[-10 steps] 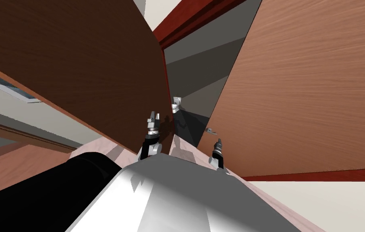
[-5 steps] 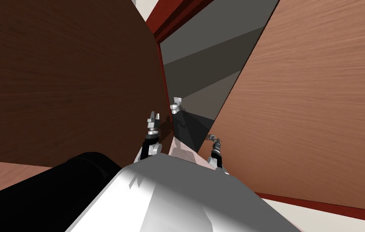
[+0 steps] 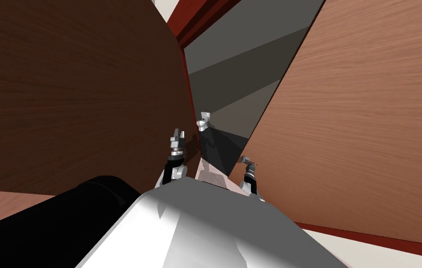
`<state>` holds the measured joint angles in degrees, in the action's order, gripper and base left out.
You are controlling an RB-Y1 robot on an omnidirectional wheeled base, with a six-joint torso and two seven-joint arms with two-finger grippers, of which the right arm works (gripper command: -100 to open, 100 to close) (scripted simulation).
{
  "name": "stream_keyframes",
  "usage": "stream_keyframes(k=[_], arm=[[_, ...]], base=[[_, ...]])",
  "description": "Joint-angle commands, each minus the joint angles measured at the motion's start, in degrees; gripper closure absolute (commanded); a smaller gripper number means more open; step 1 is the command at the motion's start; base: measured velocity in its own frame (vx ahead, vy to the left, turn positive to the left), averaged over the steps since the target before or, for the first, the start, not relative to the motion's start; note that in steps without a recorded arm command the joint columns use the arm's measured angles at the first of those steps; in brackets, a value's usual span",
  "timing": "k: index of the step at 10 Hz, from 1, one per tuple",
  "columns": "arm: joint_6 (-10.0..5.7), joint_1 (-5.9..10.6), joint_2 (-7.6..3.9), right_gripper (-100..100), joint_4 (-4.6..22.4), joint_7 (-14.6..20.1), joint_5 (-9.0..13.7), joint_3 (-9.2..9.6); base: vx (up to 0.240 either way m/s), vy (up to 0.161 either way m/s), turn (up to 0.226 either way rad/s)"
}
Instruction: Pull the door open
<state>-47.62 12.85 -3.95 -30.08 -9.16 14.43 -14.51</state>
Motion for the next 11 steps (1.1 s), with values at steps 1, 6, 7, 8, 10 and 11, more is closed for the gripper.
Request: stream_keyframes(k=[1, 6, 7, 8, 10, 11], arm=[[-0.08, 0.03, -0.01, 100, -0.1, 0.0, 0.0, -0.02], [-0.27, -0.74, -1.33, 100, 0.6, 1.6, 0.0, 0.13], [-0.4, -0.97, -1.8, 100, 0.7, 2.1, 0.0, 0.17], [-0.54, -1.21, -2.32, 100, 0.9, 2.7, 0.0, 0.21], [-0.87, -1.78, -3.51, 100, 1.3, 4.1, 0.1, 0.3], [-0.87, -1.78, -3.51, 100, 1.3, 4.1, 0.1, 0.3]], base=[[-0.01, 0.004, -0.003], [-0.142, -0.017, 0.105], [-0.21, -0.002, 0.236], [-0.218, -0.008, 0.252], [-0.178, -0.005, 0.245], [-0.123, -0.006, 0.108]])
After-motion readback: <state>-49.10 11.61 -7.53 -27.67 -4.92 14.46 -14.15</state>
